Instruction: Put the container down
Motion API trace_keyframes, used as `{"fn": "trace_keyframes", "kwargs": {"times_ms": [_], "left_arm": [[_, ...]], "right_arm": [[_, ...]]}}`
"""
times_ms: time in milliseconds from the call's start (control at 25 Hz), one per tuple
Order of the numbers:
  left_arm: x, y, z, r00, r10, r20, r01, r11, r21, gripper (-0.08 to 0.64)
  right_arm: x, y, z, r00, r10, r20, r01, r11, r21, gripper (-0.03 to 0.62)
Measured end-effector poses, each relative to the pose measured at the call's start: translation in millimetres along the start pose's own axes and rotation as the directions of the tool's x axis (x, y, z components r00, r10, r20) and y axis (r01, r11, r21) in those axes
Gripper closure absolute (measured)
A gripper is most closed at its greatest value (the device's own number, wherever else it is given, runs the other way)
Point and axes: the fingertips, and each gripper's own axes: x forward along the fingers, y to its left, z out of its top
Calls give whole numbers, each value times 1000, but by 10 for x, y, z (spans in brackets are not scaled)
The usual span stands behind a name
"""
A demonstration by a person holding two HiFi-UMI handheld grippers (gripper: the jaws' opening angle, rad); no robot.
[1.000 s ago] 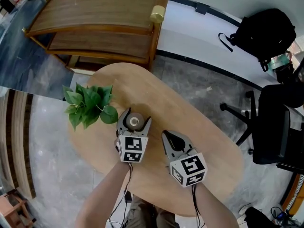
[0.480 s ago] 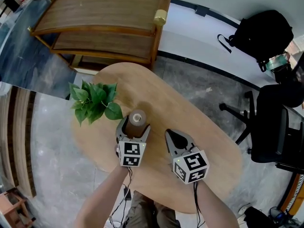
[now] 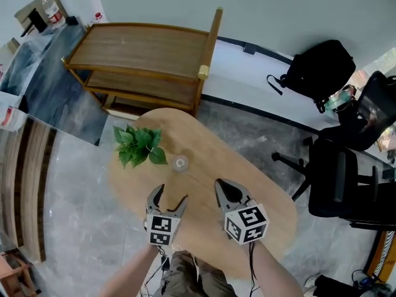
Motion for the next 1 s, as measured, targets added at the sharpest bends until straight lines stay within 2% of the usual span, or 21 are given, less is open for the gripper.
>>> {"fn": "trace_keyframes", "kwargs": {"times_ms": [120,240,360,440,600,760,1000], "left_arm": [[-418,-17,433,998,21,62,-22,1000,6,313],[-827,-43,844,994,20,112,-20,1000,1,332],[-1269,-87,1274,985,30,170,-35,999,26,366],[-1613,-150,1608,968,48,246,-65,996,63,439],[-2241,-358,2176,941,14,339,-58,991,118,483],[-2766,-500,2575,923,-5,385,-47,991,124,517],[-3546,-717,2977,892,-16,452,-32,995,99,530]], "right_arm": [[-325,163,333,1000,2,24,-2,1000,-18,596],[-660,320,689,998,-8,63,9,1000,-13,595],[-1002,493,1089,992,-12,122,12,1000,1,596],[-1257,616,1316,988,-11,154,11,1000,-1,595],[-1779,848,1718,982,-16,189,27,998,-53,595],[-2264,1041,2047,977,-43,209,74,987,-145,595],[-2946,1440,2443,954,26,299,19,989,-147,595]]}}
